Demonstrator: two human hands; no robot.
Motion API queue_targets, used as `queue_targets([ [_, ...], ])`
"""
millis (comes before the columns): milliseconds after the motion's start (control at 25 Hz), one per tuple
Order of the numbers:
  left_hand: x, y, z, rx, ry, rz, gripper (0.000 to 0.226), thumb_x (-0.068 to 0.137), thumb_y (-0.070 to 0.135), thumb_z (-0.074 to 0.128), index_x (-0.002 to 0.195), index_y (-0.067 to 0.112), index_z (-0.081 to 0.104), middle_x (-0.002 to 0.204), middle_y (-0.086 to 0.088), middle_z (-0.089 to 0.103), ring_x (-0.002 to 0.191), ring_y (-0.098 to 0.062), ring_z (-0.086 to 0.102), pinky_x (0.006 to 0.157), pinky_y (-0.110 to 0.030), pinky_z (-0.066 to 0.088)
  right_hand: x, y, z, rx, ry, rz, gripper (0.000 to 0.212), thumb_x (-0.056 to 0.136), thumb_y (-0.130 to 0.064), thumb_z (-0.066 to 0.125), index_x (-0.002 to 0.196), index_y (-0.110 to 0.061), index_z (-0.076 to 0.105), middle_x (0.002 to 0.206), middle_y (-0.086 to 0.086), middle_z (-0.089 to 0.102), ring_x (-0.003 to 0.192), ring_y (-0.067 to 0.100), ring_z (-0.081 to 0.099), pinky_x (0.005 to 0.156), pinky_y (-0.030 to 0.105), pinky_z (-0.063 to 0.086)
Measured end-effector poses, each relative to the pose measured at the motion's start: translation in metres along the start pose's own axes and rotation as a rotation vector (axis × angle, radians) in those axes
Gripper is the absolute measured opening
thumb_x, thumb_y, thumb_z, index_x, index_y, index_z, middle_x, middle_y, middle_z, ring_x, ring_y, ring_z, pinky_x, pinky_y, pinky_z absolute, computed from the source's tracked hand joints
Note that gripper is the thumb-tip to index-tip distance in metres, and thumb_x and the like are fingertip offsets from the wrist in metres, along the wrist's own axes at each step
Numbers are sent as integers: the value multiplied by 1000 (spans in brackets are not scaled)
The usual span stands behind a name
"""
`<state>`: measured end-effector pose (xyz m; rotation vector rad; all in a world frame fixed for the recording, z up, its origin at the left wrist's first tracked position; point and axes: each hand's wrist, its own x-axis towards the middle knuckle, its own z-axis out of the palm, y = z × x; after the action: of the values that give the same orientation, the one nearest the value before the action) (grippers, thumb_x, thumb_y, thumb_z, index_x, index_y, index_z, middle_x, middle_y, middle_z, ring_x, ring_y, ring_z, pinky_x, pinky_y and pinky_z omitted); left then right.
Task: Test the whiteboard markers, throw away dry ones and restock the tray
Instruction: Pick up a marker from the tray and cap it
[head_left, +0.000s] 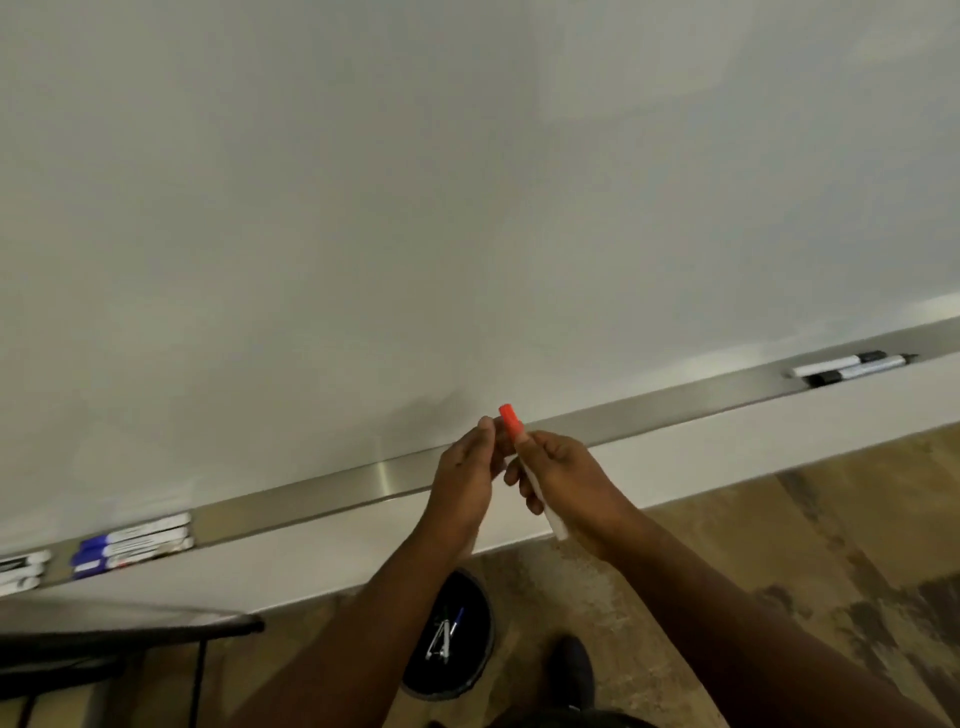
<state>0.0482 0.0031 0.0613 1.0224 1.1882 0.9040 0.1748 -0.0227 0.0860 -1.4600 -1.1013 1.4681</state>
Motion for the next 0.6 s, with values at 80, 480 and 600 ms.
queue_targets([
  [80, -11, 14, -14, -184, 40, -51, 43, 101, 40, 37, 116, 10, 63, 111, -6, 71, 102, -25, 67, 73, -35, 56, -7, -10, 25, 12, -118, -10, 38, 103, -35, 39, 95, -10, 66, 78, 14, 66, 59, 20, 58, 53, 29, 47],
  [480, -38, 67, -62, -442, 472, 41, 33, 104, 30, 38, 86, 8, 55, 61, -2, 52, 57, -14, 55, 62, -25, 51, -1, -43, 130, -324, 47, -159, 40, 103, -35, 36, 97, -10, 68, 72, 2, 64, 54, 6, 53, 57, 21, 44],
  [600, -40, 77, -73, -446, 485, 86, 34, 104, 29, 37, 85, 8, 54, 62, -3, 51, 56, -14, 54, 58, -23, 51, 1, -54, 139, -375, 60, -204, 41, 103, -34, 37, 102, -8, 68, 79, 6, 66, 59, 10, 55, 66, 26, 50],
])
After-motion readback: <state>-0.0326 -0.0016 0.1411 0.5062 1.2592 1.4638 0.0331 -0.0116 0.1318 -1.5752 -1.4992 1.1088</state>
